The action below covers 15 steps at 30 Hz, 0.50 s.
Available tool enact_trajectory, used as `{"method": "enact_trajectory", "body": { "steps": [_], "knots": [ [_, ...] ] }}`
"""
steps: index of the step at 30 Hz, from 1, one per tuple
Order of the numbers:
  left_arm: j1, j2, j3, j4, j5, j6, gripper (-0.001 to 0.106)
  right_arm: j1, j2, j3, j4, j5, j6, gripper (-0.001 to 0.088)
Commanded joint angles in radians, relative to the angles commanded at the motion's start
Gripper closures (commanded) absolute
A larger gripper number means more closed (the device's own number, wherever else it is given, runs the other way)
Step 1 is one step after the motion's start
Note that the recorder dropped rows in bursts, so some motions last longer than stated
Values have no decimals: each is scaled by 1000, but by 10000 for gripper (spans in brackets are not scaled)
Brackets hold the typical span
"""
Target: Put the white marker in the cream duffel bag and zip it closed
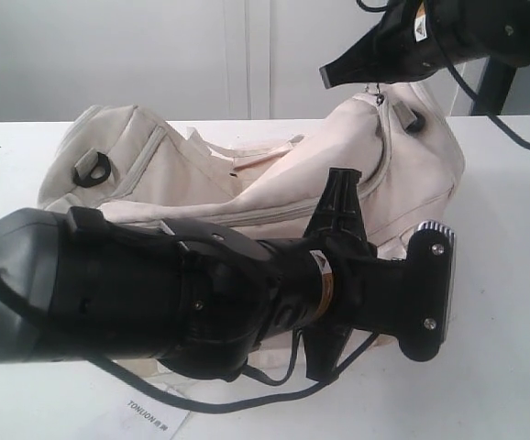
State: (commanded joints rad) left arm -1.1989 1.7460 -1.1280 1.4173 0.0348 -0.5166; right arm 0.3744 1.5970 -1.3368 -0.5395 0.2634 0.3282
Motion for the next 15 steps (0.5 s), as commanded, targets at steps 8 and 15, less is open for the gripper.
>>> {"method": "enact_trajectory", "body": {
  "steps": [8, 15],
  "knots": [
    [0, 0, 0, 0, -15, 0, 1053, -37, 1, 0, 0, -42, 43, 868],
    [0, 0, 0, 0, -17, 0, 1053, -37, 1, 0, 0, -91, 43, 868]
  ]
}}
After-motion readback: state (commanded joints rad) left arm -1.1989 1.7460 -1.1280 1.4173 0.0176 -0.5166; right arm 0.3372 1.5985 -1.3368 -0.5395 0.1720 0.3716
